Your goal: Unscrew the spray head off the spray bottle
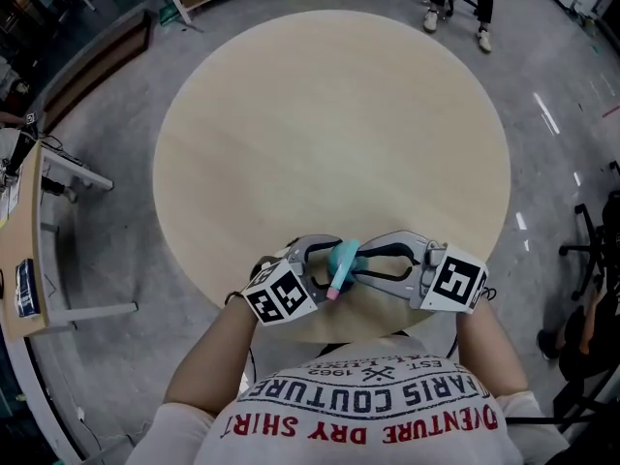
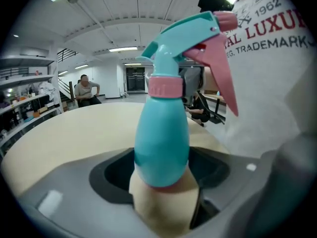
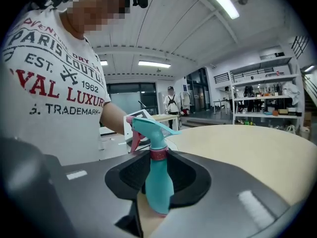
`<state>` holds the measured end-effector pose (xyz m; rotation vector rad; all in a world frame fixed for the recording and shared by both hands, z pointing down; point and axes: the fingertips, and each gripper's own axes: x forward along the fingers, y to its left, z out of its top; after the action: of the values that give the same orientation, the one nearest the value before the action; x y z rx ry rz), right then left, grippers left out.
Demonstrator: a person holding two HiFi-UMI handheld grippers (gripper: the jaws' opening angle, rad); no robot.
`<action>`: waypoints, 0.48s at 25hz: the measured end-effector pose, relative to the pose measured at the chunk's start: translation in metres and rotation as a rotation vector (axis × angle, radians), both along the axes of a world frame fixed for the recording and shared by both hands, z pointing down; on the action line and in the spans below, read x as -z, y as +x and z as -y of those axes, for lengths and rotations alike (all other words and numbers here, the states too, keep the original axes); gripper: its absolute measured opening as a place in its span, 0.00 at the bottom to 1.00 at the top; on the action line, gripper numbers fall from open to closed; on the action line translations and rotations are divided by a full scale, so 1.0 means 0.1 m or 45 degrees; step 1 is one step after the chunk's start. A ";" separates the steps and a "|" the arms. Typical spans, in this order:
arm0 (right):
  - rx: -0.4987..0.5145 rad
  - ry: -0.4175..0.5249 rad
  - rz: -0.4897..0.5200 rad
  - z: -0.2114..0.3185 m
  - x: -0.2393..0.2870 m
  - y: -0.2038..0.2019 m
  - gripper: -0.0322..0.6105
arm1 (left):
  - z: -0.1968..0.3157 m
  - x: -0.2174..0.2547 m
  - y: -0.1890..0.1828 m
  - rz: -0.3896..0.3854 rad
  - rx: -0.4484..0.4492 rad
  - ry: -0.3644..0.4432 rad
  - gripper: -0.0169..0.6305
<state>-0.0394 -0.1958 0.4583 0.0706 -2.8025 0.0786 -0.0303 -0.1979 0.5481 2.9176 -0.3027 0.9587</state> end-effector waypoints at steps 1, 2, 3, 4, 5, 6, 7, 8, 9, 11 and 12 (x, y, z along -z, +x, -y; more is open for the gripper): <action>-0.011 0.000 0.010 0.00 0.00 0.00 0.22 | 0.00 0.00 0.00 -0.008 0.016 0.000 0.55; -0.027 0.000 0.019 0.01 0.01 0.01 0.22 | 0.01 0.00 0.00 -0.016 0.035 -0.001 0.55; -0.050 -0.001 0.029 0.02 0.01 0.02 0.22 | 0.02 0.00 0.00 -0.025 0.060 -0.002 0.55; -0.083 -0.005 0.043 0.03 0.01 0.04 0.23 | 0.03 0.00 0.01 -0.033 0.092 -0.004 0.55; -0.129 -0.014 0.065 0.05 0.03 0.07 0.23 | 0.05 0.00 0.02 -0.042 0.132 -0.006 0.55; -0.188 -0.032 0.096 0.08 0.06 0.10 0.25 | 0.06 0.00 0.04 -0.051 0.181 -0.008 0.55; -0.253 -0.054 0.127 0.10 0.10 0.12 0.27 | 0.08 0.00 0.05 -0.059 0.237 -0.010 0.55; -0.309 -0.062 0.147 0.11 0.13 0.13 0.29 | 0.10 0.00 0.06 -0.065 0.301 -0.011 0.55; -0.349 -0.042 0.148 0.11 0.14 0.14 0.32 | 0.13 0.00 0.06 -0.067 0.369 -0.011 0.55; -0.409 0.070 0.105 0.13 0.12 0.14 0.34 | 0.16 0.00 0.08 -0.062 0.500 -0.008 0.55; -0.449 0.124 0.088 0.15 0.10 0.14 0.34 | 0.17 -0.01 0.08 -0.056 0.555 -0.005 0.55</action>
<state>-0.0249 -0.2103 0.4480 0.5957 -2.8291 0.0289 -0.0219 -0.2148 0.5489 2.6866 -0.8844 0.8183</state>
